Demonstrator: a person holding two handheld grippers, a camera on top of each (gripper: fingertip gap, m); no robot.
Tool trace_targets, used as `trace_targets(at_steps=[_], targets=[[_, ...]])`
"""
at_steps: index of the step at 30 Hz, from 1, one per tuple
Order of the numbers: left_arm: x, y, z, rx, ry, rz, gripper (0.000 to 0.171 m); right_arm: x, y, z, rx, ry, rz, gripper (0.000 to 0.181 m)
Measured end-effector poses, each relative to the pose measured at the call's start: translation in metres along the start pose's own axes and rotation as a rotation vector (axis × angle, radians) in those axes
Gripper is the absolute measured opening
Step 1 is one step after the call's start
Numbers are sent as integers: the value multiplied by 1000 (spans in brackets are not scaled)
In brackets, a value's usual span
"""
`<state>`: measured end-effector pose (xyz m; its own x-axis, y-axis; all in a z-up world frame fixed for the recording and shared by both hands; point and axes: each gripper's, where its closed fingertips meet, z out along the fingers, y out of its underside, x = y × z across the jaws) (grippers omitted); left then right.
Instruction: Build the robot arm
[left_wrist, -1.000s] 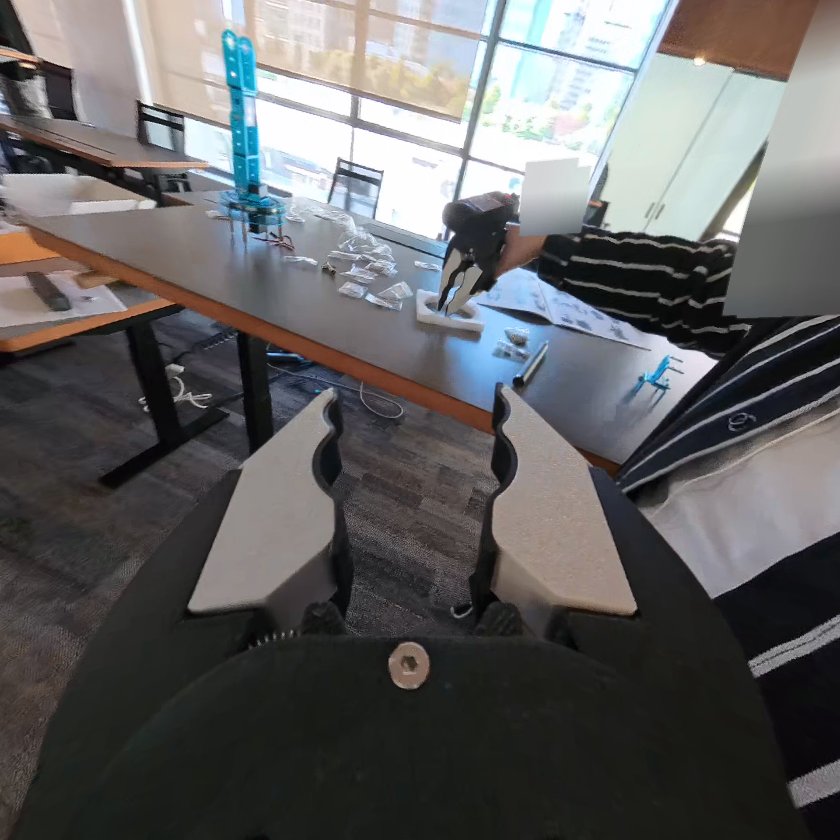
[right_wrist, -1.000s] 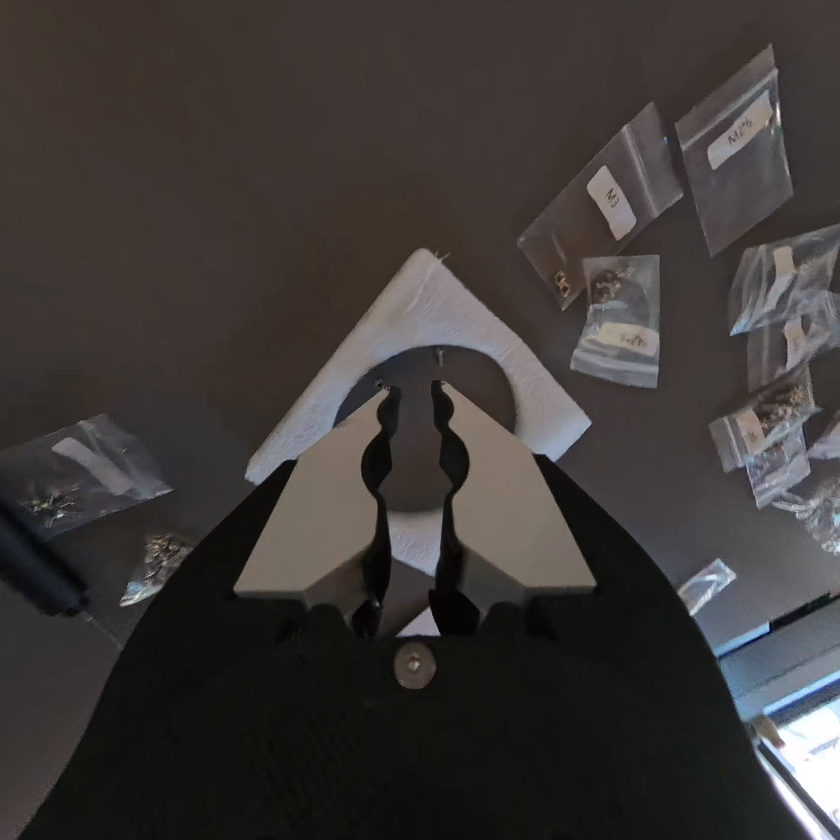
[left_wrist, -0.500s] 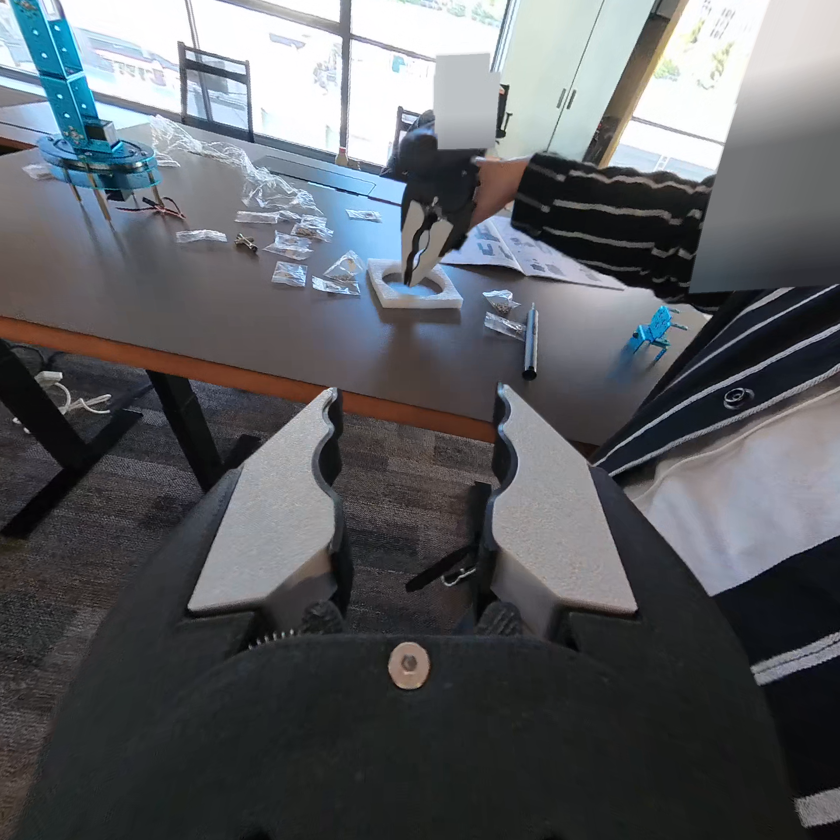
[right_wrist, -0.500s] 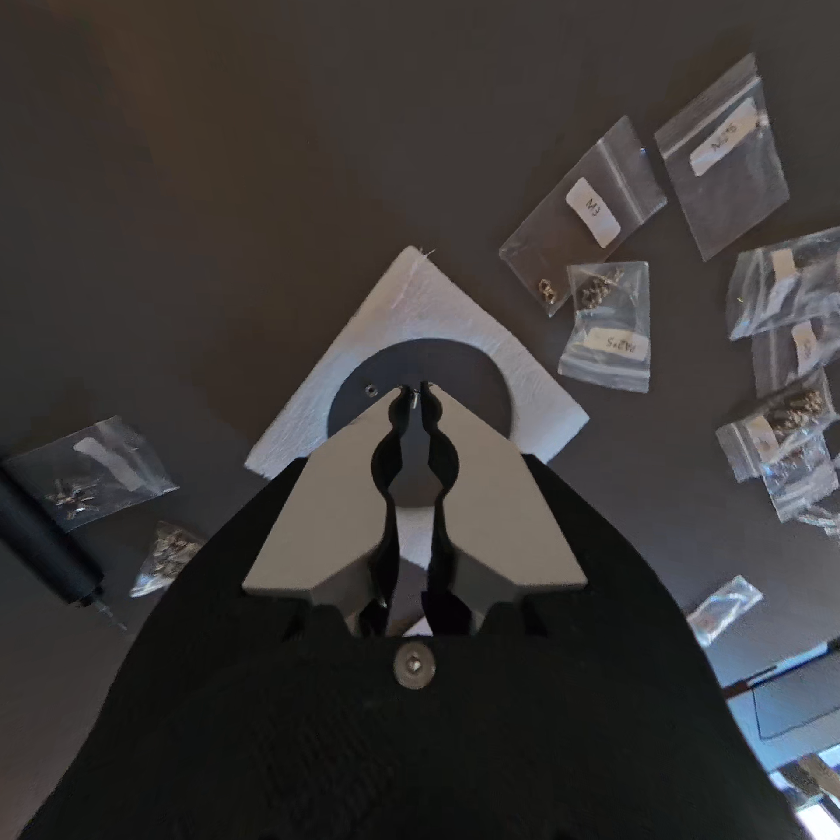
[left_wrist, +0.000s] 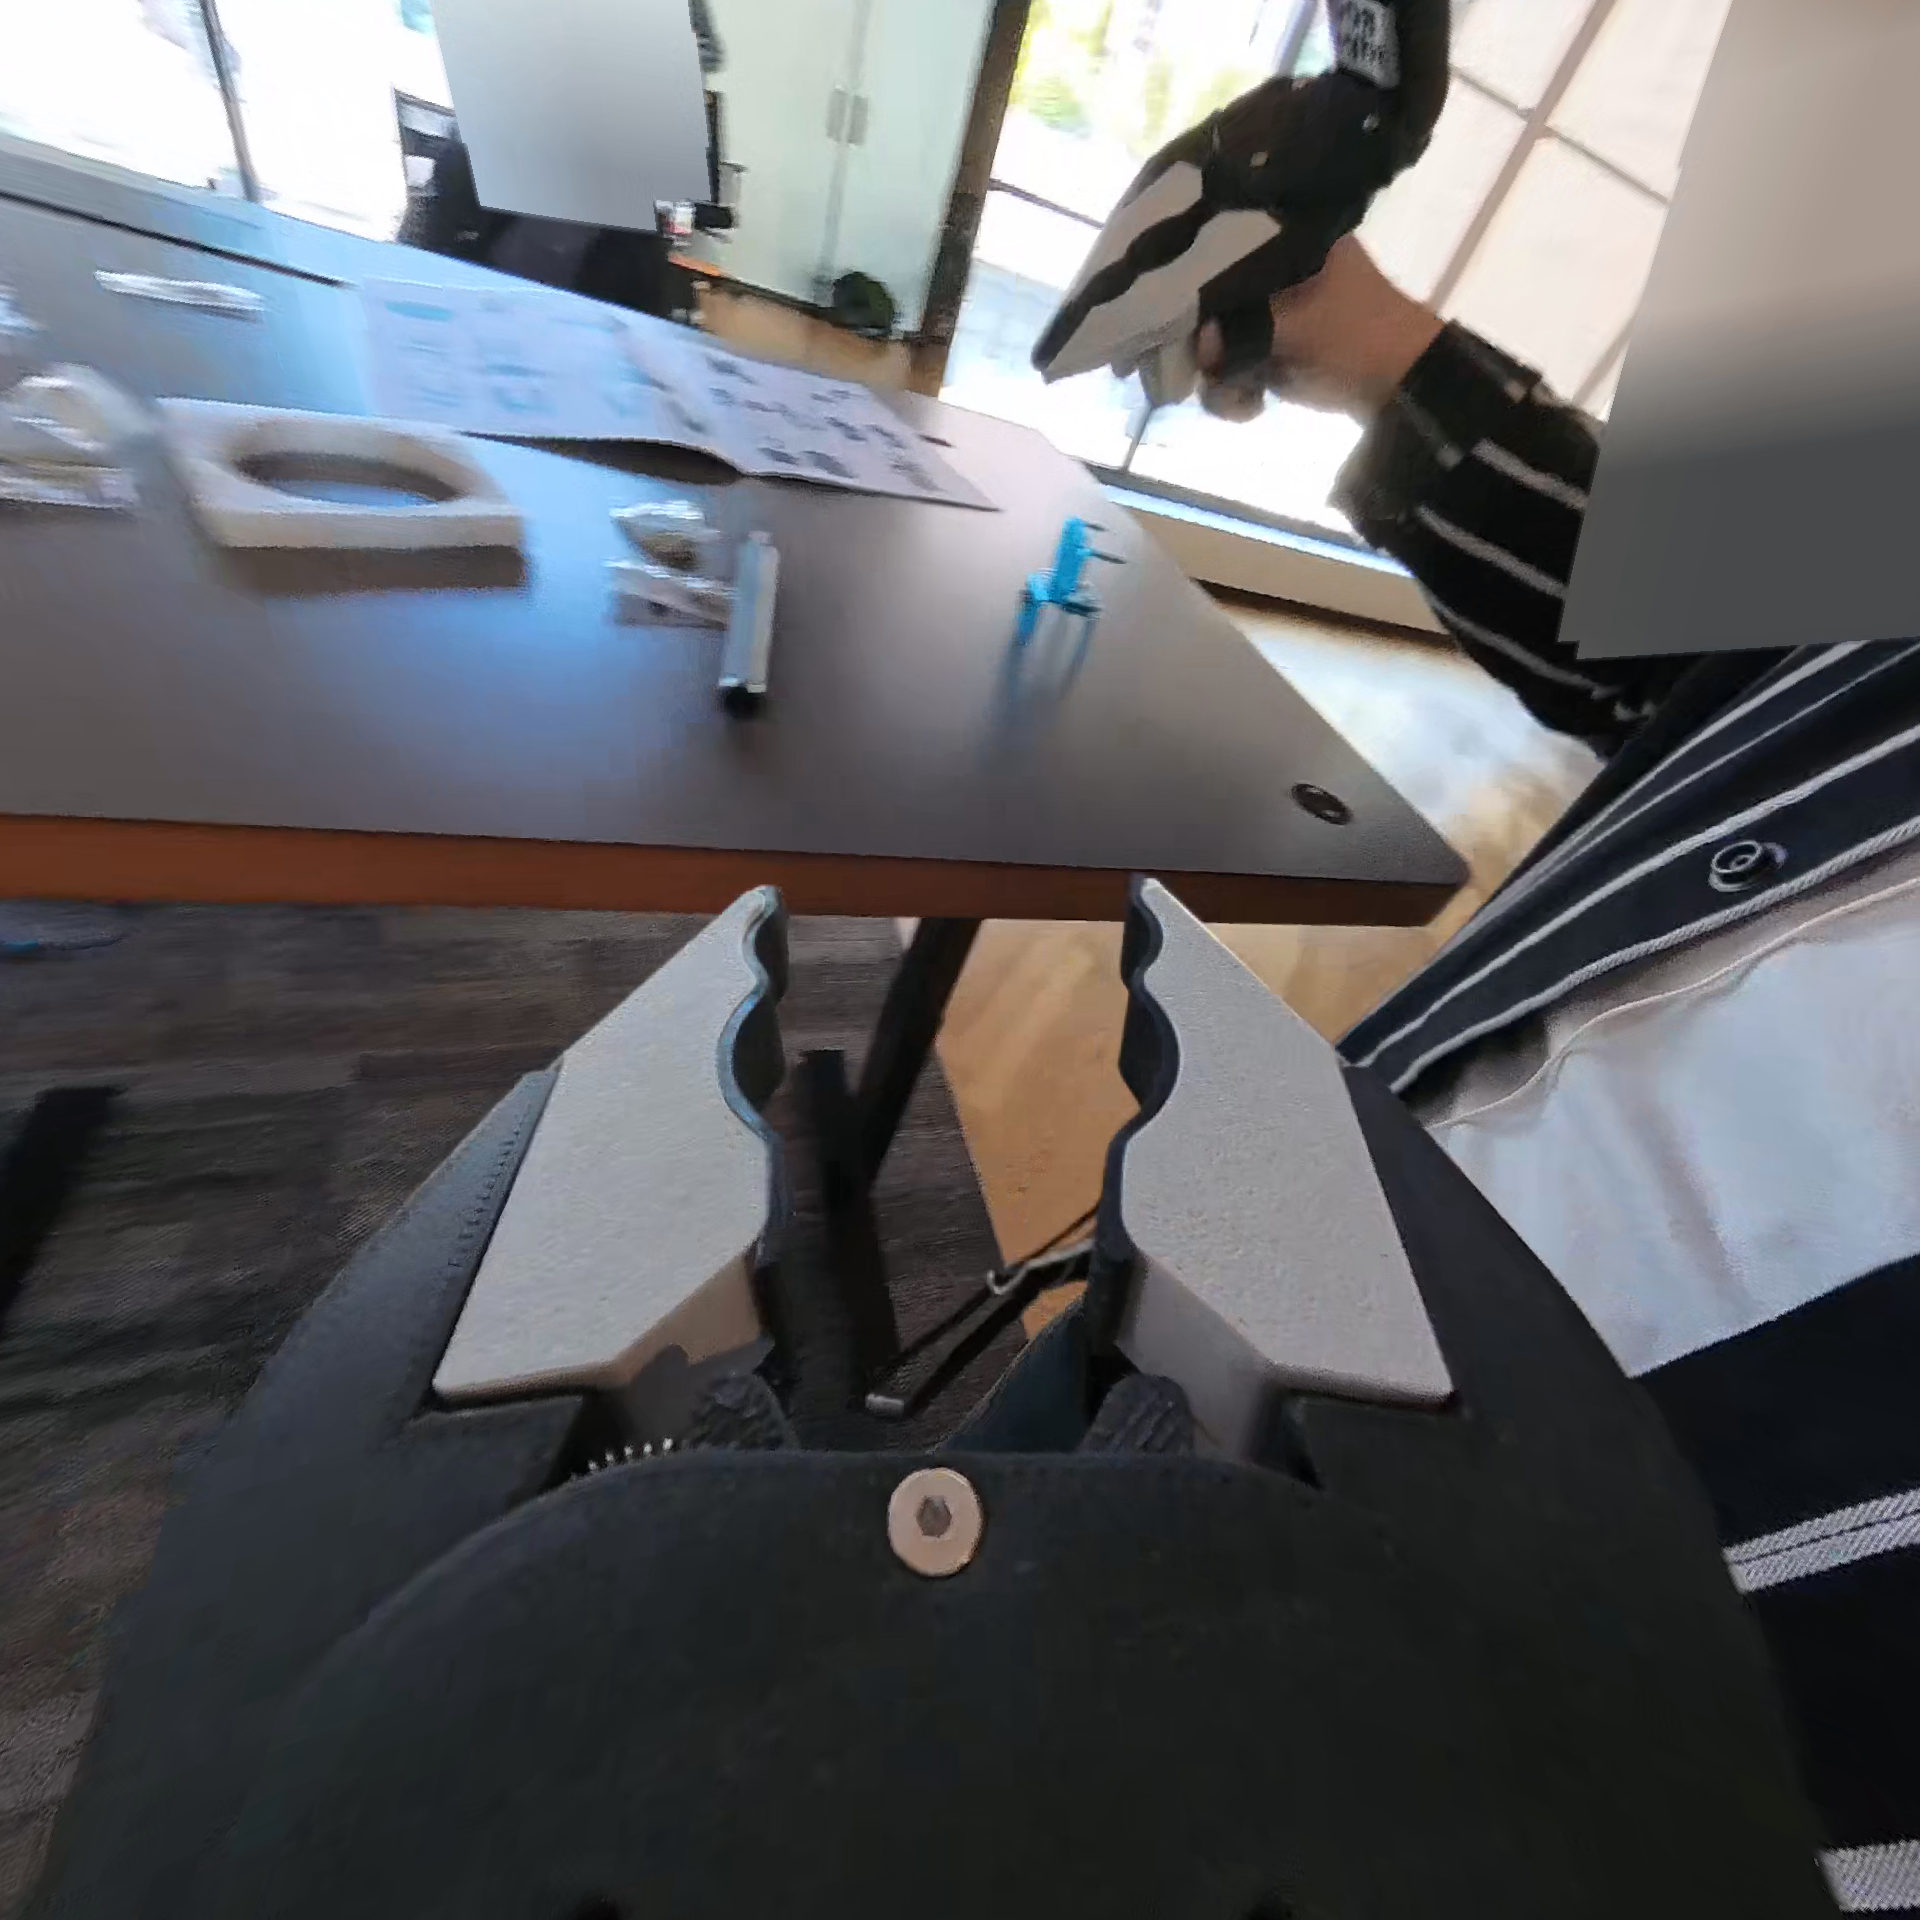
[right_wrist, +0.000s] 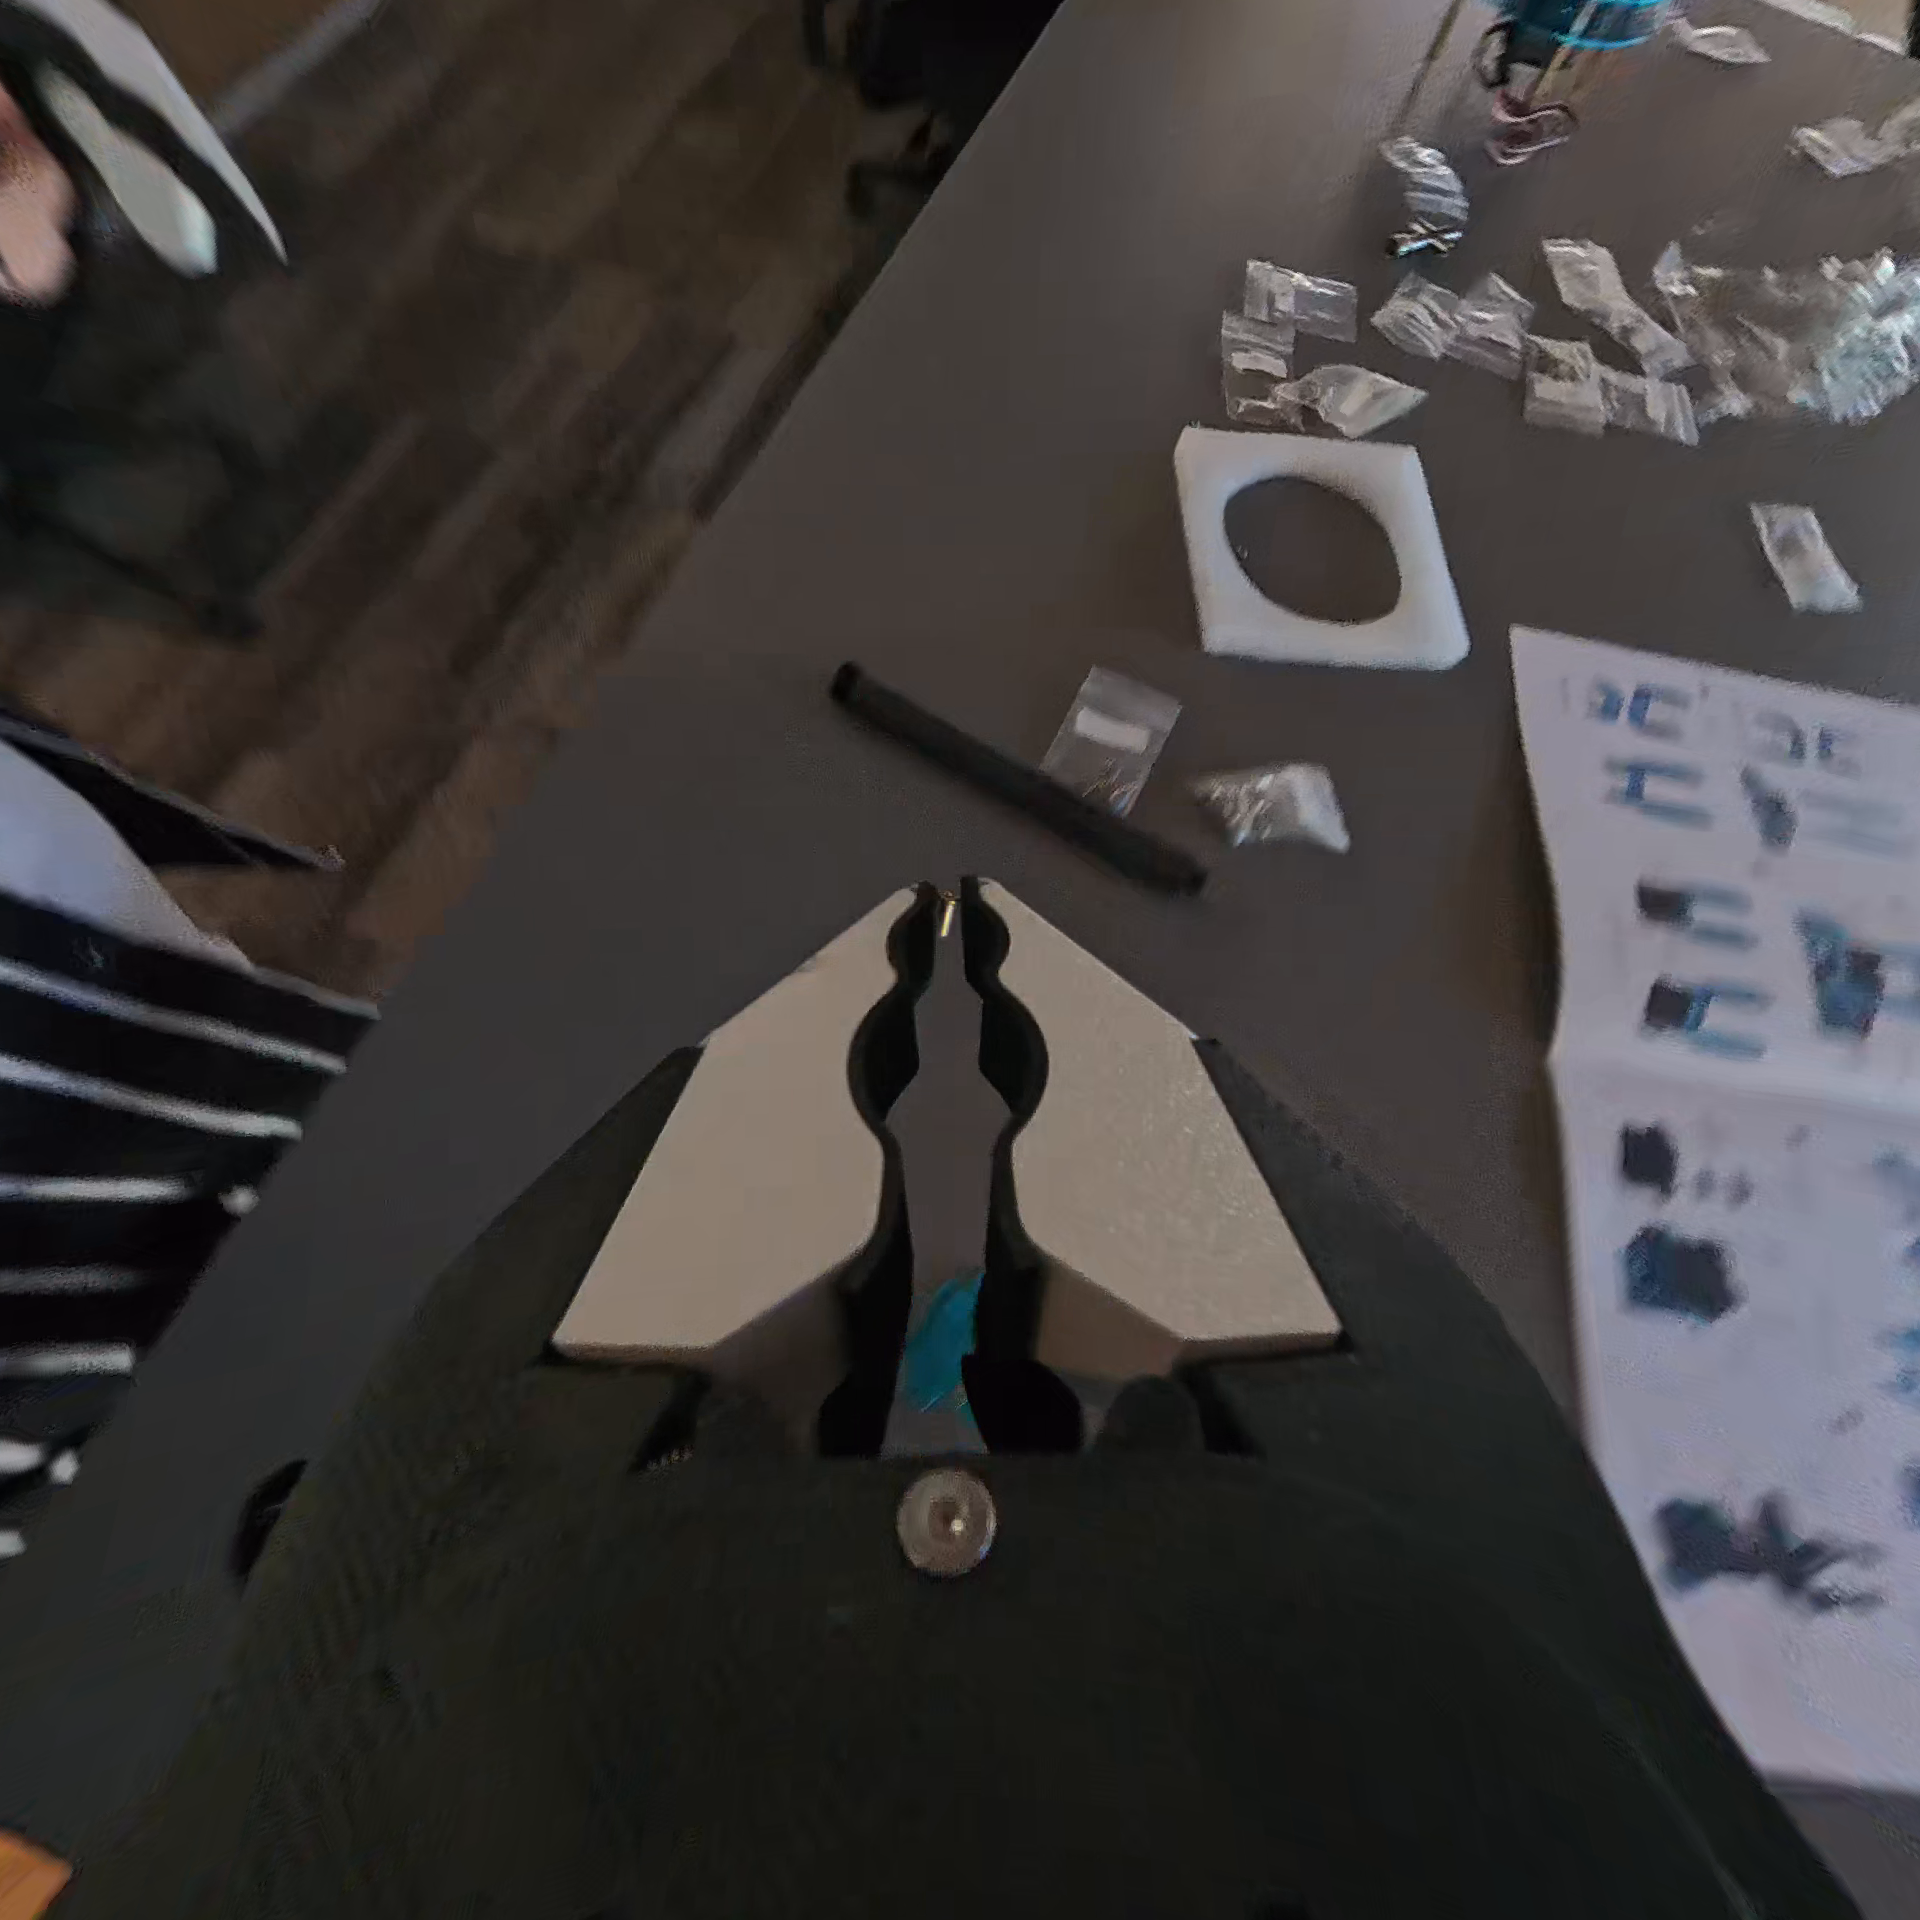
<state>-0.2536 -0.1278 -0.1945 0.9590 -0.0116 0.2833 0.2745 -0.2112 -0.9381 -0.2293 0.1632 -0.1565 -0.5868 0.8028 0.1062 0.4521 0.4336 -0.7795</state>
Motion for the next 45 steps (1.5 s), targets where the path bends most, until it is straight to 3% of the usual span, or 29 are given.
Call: trace_targets(at_steps=[6, 9, 11, 15, 21, 27, 39, 45], targets=[[78, -3, 64, 16, 174, -33, 64, -12, 57, -63, 274, 112, 288, 4], [113, -7, 83, -7, 198, -2, 64, 4, 84, -70, 376, 163, 413, 4], [123, -5, 95, -42, 160, 35, 63, 6, 94, -68, 430, 118, 491, 3], [132, -5, 124, -75, 87, 53, 63, 12, 115, -52, 380, 110, 545, 4], [144, -28, 169, 40, 76, 14, 61, 17, 132, -31, 289, 151, 488, 4], [142, -29, 199, -30, 116, 15, 62, 14, 136, -17, 281, 38, 609, 4], [124, -17, 219, -91, 211, -22, 61, 17, 138, -8, 274, -6, 758, 4], [120, -6, 209, -28, 224, -27, 60, 15, 133, -6, 317, -32, 855, 4]])
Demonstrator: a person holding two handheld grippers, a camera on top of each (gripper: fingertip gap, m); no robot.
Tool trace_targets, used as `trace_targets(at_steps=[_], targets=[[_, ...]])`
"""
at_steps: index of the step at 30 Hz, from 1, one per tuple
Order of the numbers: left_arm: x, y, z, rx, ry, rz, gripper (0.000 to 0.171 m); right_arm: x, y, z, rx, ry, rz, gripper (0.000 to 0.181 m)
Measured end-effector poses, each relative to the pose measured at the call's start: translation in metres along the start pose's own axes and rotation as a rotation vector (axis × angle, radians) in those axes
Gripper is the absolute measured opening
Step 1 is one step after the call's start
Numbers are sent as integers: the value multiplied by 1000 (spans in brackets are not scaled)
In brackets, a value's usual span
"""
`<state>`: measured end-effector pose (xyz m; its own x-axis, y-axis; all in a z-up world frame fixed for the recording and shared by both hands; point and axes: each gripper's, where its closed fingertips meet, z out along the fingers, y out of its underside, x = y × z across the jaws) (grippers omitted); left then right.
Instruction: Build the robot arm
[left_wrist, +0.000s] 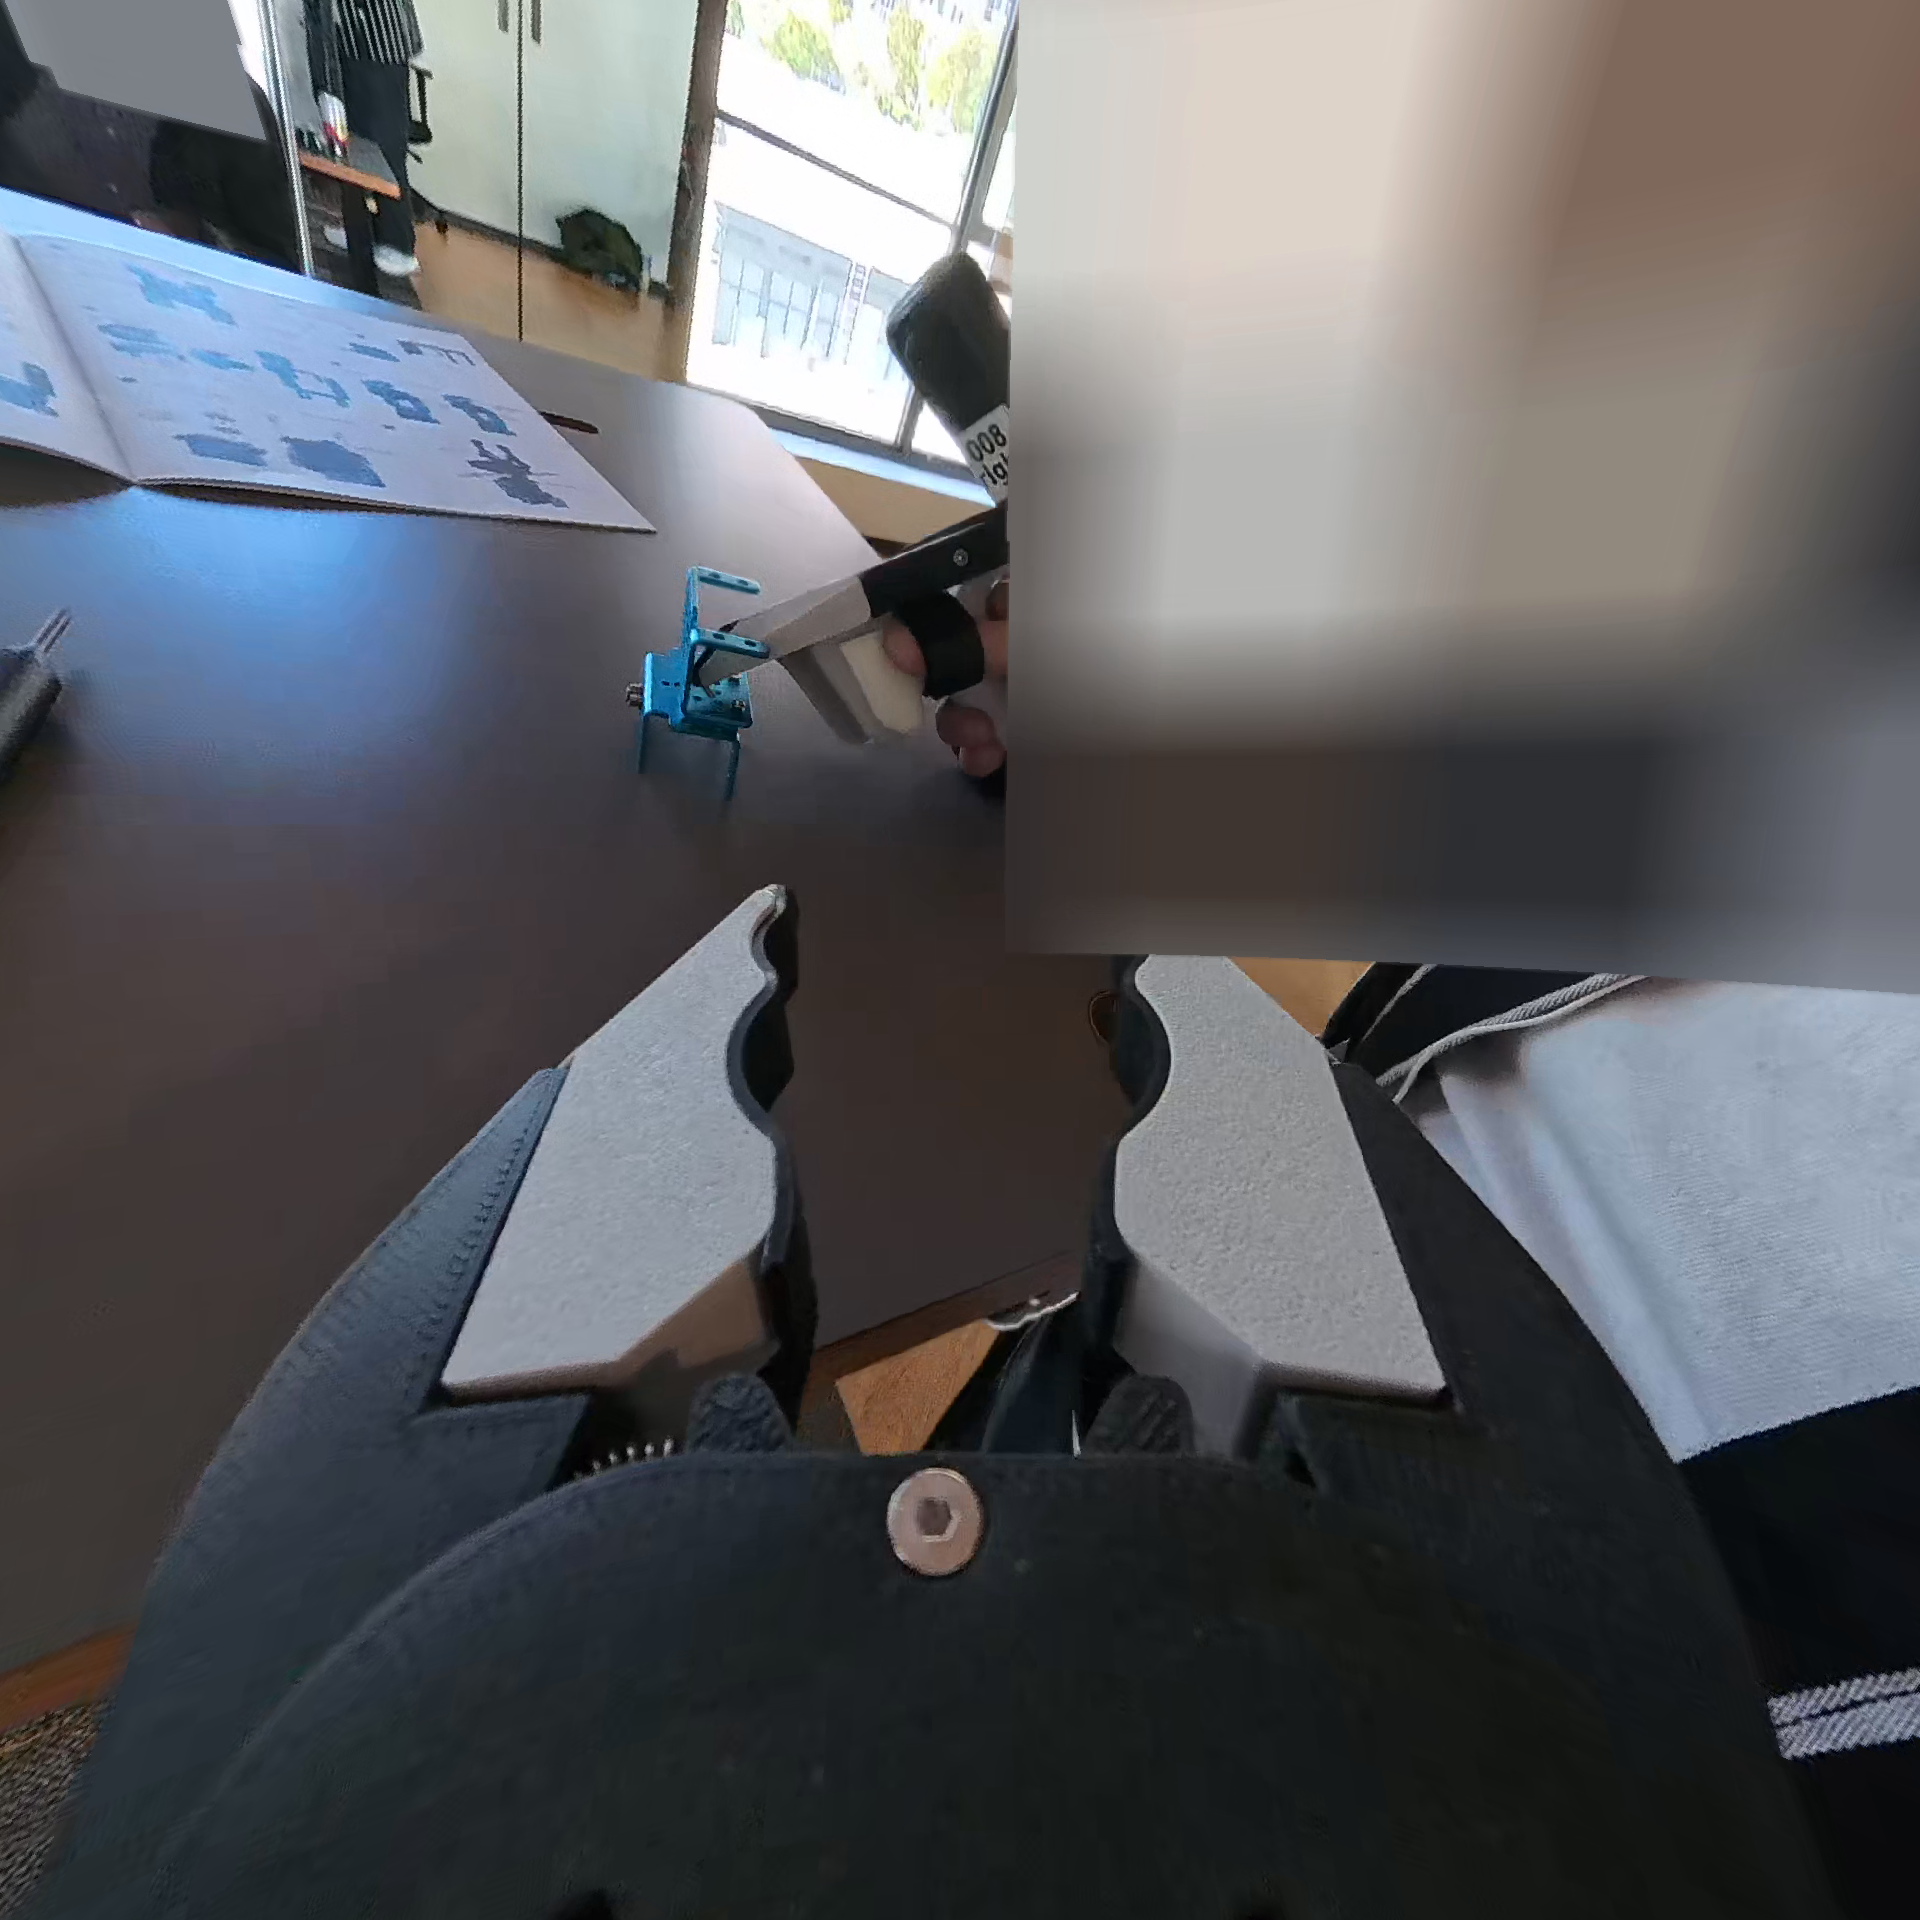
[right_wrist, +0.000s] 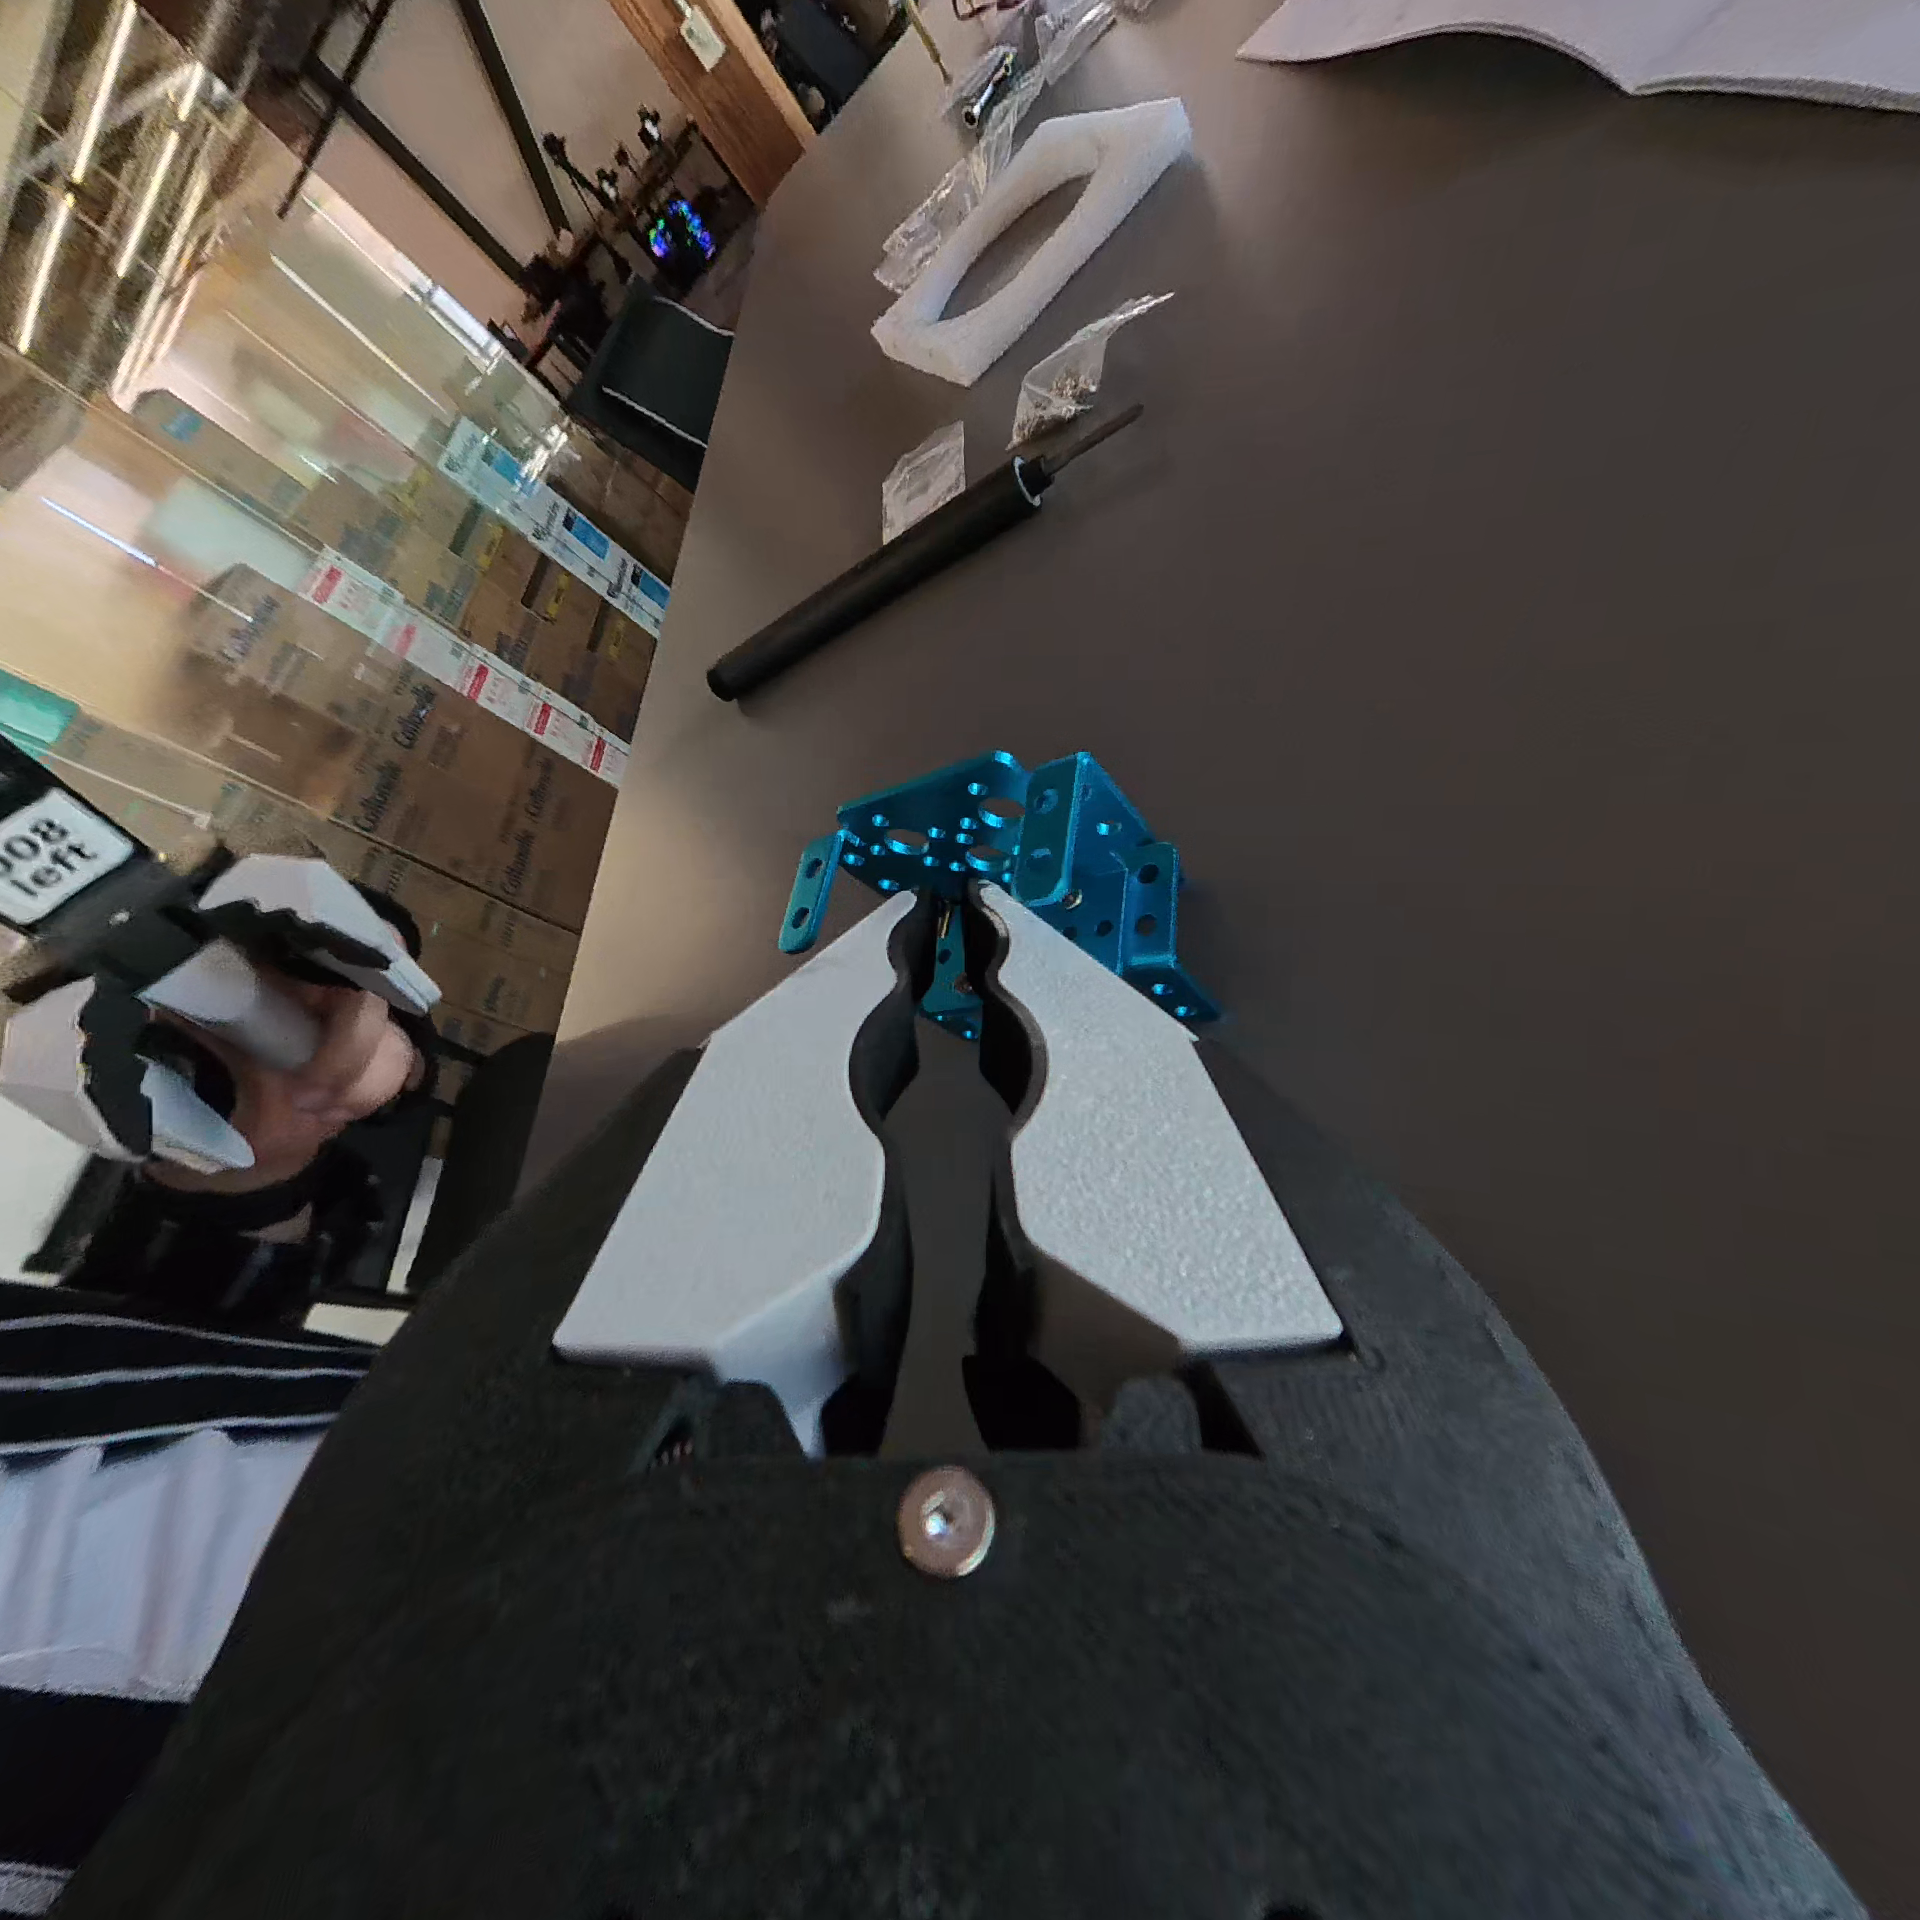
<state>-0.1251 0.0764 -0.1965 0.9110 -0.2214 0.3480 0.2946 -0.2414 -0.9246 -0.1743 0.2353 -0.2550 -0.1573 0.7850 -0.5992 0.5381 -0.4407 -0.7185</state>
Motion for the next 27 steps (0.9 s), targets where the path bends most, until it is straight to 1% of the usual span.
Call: trace_targets(at_steps=[4, 8, 11, 14, 17, 19, 24, 27], targets=[[-3, 8, -17, 54, -1, -38, 58, 5, -9, -2, 71, 80, -43, 4], [-9, 13, -36, 76, -20, -53, 57, 8, -12, -3, 100, 161, -90, 4], [-14, 15, -44, 77, -28, -52, 57, 6, -10, -2, 105, 175, -72, 4], [-16, 15, -47, 75, -23, -53, 57, 11, -11, -5, 137, 223, -52, 4], [-17, 15, -48, 75, -11, -49, 57, 13, -13, -9, 176, 261, 13, 4], [-17, 16, -49, 72, -6, -45, 57, 8, -15, -9, 205, 249, 39, 4], [-23, 17, -56, 88, 5, -54, 57, 3, -14, -6, 243, 298, 19, 4], [-26, 17, -63, 101, 8, -61, 56, 5, -11, -5, 262, 326, 61, 4]])
